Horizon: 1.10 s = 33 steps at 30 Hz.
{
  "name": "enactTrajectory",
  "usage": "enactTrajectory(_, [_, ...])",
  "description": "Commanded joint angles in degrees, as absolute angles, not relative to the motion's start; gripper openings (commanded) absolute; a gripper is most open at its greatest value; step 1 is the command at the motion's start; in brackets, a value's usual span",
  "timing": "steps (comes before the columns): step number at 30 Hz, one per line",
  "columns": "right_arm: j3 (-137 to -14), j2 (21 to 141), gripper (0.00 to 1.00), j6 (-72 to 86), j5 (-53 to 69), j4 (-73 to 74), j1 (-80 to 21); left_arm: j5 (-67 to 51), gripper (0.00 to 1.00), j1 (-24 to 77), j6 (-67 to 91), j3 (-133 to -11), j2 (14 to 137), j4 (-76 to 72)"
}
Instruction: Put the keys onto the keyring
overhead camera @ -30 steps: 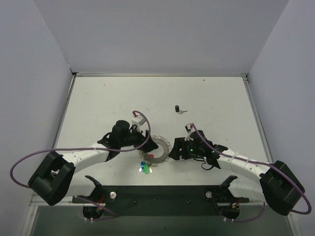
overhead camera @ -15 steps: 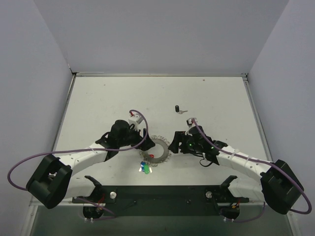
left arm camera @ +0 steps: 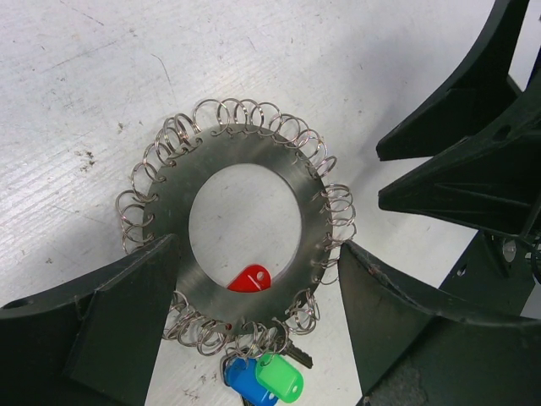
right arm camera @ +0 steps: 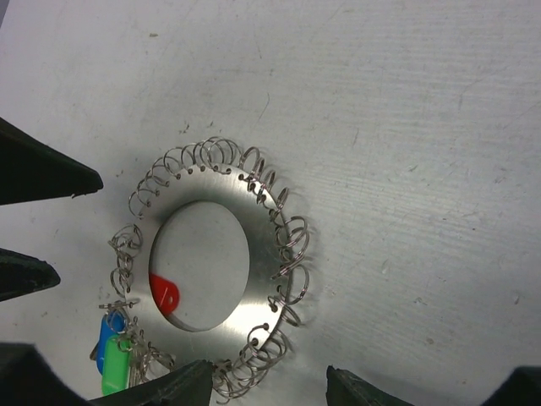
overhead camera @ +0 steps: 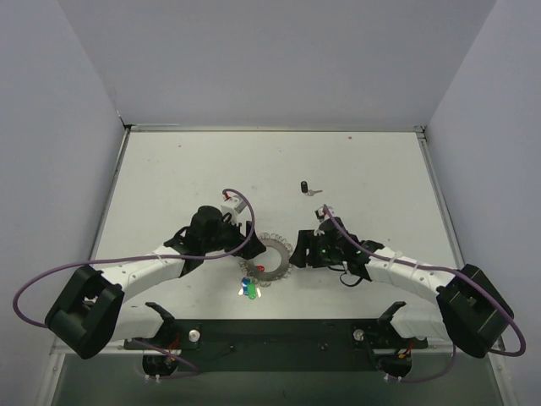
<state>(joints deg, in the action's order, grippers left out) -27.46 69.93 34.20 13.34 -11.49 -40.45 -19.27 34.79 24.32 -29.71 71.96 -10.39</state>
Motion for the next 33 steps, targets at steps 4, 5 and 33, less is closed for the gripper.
enactTrajectory(4, [-30.15, 72.07, 0.48, 32.7, 16.35, -10.9, -43.77, -20.13, 0.84, 34.89, 23.29, -30.5, 72.6, -12.04])
enactTrajectory(5, [-30.23, 72.42, 0.47, 32.35, 16.52, -11.07, -44.73, -20.47, 0.84, 34.98, 23.29, -30.41, 72.68, -12.48])
enactTrajectory(33, [-32.7, 78.4, 0.36, 30.06, 15.82, -11.25, -50.01, -26.98, 0.75, 40.25, 19.86, -28.39, 75.59, -18.81])
